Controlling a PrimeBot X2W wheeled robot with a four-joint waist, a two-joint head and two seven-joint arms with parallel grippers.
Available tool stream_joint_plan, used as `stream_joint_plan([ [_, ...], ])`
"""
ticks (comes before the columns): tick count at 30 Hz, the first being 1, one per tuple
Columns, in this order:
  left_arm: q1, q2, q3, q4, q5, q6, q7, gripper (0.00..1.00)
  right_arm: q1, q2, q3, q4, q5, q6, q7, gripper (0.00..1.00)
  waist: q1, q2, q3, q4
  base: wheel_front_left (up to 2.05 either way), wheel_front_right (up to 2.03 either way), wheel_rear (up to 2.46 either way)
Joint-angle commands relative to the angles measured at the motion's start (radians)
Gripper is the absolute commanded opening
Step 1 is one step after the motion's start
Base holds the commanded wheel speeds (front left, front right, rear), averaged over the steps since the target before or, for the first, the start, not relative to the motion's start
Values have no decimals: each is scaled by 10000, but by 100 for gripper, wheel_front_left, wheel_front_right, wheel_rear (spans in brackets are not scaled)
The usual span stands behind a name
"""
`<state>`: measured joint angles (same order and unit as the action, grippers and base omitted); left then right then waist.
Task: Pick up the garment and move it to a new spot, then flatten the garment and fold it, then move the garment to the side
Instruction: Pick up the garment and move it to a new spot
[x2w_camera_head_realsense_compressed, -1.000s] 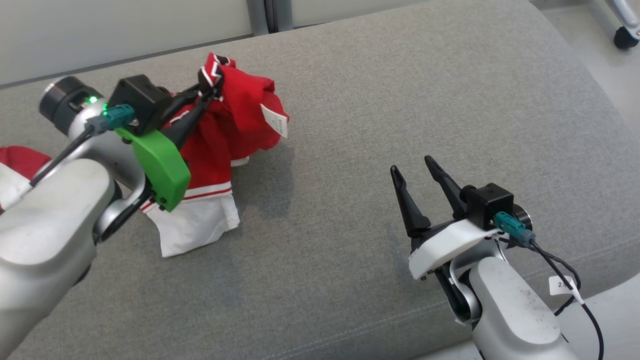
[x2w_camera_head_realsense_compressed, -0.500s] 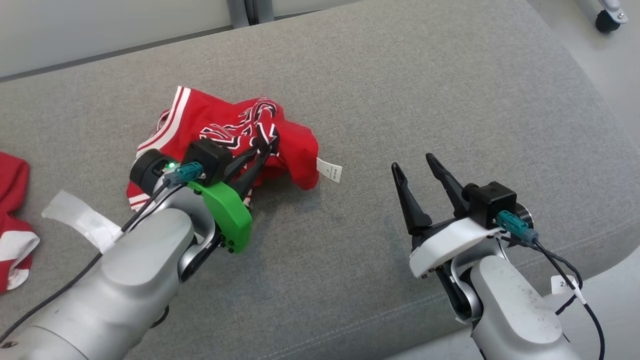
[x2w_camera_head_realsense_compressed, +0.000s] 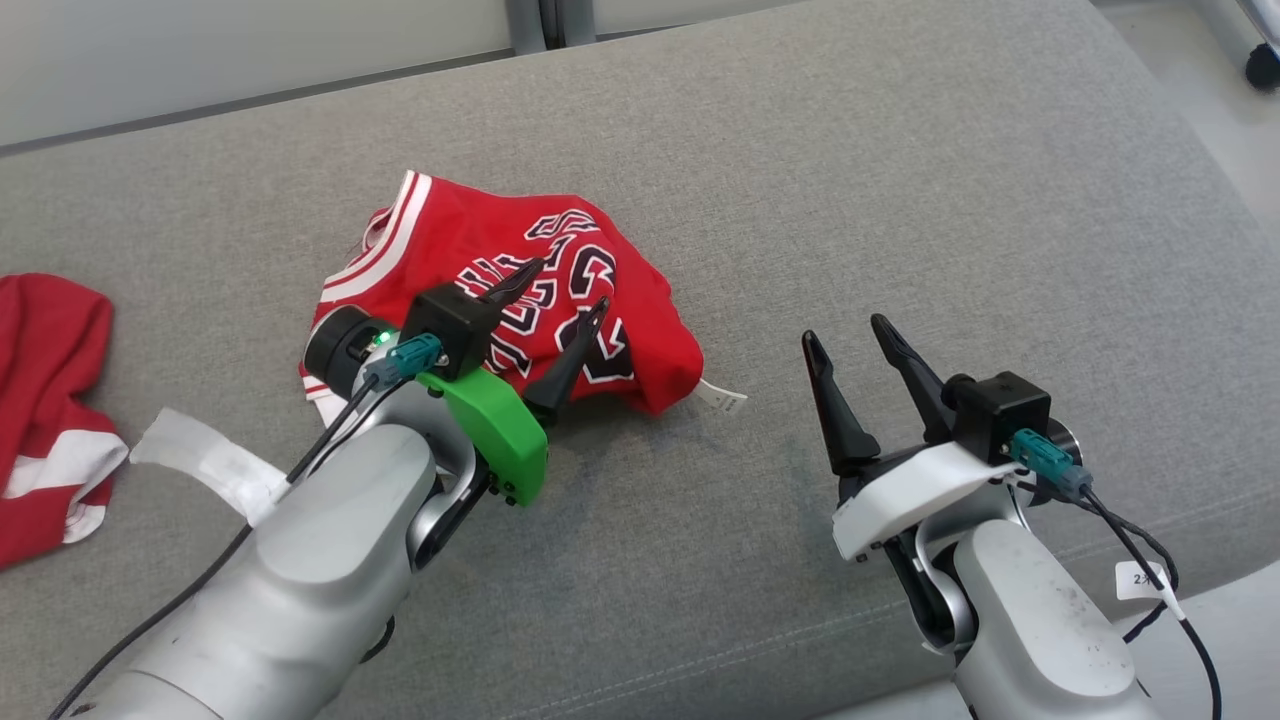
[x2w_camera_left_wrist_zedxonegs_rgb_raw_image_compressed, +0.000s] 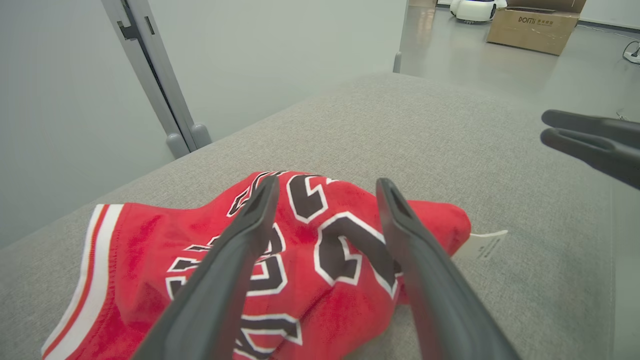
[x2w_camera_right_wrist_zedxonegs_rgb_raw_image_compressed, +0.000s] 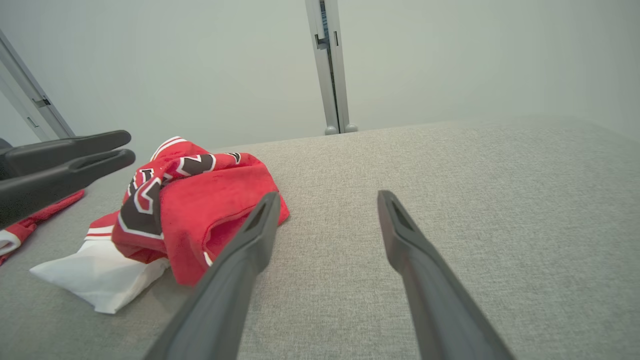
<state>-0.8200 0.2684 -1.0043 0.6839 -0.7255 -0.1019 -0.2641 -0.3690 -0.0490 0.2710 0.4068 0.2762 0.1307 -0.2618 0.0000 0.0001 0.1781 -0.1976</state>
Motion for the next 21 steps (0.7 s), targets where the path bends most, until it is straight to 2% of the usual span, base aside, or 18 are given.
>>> stream_joint_plan([
  [1, 269, -15, 183, -163, 178, 70, -7, 100, 193, -27, -41, 5, -90, 1, -42, 100, 0, -1, -126, 227, 0, 0, 0],
  [8, 1082, -60, 1143, -1070, 811, 295, -5, 100, 311, -28, -169, -6, -136, 1, -42, 100, 0, -1, -329, 639, 0, 0, 0],
  [16, 2253, -6, 2728, -2085, 1833, 785, -6, 100, 412, -27, -272, 11, -228, 1, -42, 100, 0, -1, -464, 1086, 0, 0, 0],
  [21, 2956, 44, 3571, -2177, 2363, 774, -6, 100, 501, -27, -358, 39, -296, 1, -42, 100, 0, -1, -557, 1266, 0, 0, 0],
])
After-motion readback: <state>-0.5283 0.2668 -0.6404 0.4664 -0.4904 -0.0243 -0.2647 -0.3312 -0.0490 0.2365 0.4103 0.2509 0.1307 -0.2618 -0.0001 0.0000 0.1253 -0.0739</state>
